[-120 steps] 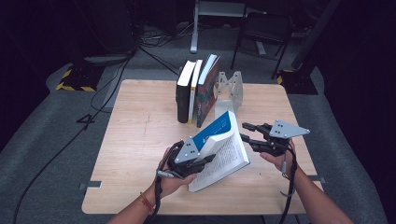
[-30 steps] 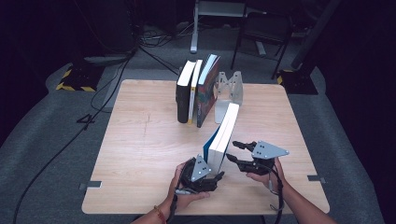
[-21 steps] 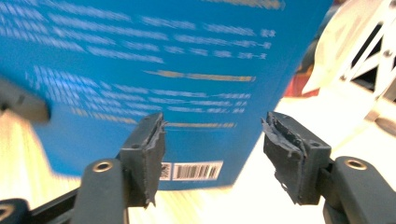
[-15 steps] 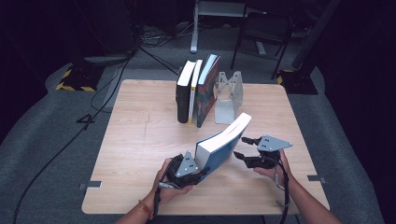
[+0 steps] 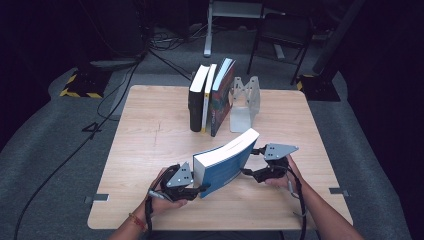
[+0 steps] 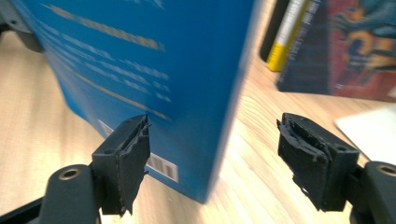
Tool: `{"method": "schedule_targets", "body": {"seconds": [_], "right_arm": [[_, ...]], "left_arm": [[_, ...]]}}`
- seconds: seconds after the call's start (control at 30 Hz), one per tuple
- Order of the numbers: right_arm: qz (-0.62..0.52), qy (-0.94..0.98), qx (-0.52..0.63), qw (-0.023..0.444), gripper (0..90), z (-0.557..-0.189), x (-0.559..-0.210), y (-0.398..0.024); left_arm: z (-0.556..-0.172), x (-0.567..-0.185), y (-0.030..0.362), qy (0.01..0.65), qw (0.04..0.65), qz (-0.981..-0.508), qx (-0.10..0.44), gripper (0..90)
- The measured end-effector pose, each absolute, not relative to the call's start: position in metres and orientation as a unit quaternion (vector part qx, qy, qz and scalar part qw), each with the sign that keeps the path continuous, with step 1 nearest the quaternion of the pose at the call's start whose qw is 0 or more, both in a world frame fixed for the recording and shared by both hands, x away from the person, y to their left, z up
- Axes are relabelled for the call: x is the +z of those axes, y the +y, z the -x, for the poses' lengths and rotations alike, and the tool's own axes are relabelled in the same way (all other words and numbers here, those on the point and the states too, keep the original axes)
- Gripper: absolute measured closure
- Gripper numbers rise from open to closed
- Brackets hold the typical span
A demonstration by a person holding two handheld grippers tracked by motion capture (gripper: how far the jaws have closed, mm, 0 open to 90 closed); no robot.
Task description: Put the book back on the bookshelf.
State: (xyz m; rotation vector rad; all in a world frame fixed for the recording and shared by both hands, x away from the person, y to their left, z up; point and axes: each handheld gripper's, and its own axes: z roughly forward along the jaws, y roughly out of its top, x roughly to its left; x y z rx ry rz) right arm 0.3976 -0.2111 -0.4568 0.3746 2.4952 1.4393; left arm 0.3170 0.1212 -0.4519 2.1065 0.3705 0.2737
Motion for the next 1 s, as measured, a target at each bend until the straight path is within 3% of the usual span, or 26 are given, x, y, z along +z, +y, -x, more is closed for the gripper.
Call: {"method": "schedule_targets", "body": {"seconds": [0.23, 0.43, 0.53, 0.8, 0.93, 1.0], "right_arm": [[-0.101, 0.855, 0.497, 0.109, 34.5, -0.393, -0.451, -0.202], [-0.084, 0.859, 0.496, 0.094, 47.0, -0.389, -0.446, -0.214], [-0.052, 0.871, 0.481, 0.088, 50.7, -0.379, -0.441, -0.219], [-0.022, 0.845, 0.528, 0.082, 52.1, -0.357, -0.409, -0.211], [-0.02, 0.836, 0.538, 0.104, 51.7, -0.346, -0.385, -0.192], [-0.025, 0.826, 0.554, 0.094, 56.7, -0.343, -0.379, -0.191]], "left_arm": [[-0.317, -0.452, 0.125, 0.169, 0.47, -0.857, 0.126, 54.1], [-0.318, -0.446, 0.132, 0.196, 0.483, -0.841, 0.145, 40.4], [-0.317, -0.443, 0.135, 0.2, 0.49, -0.835, 0.15, 39.5], [-0.315, -0.437, 0.137, 0.2, 0.502, -0.828, 0.151, 36.9], [-0.316, -0.439, 0.133, 0.204, 0.503, -0.825, 0.155, 34.9], [-0.316, -0.439, 0.13, 0.205, 0.504, -0.824, 0.157, 33.0]]}}
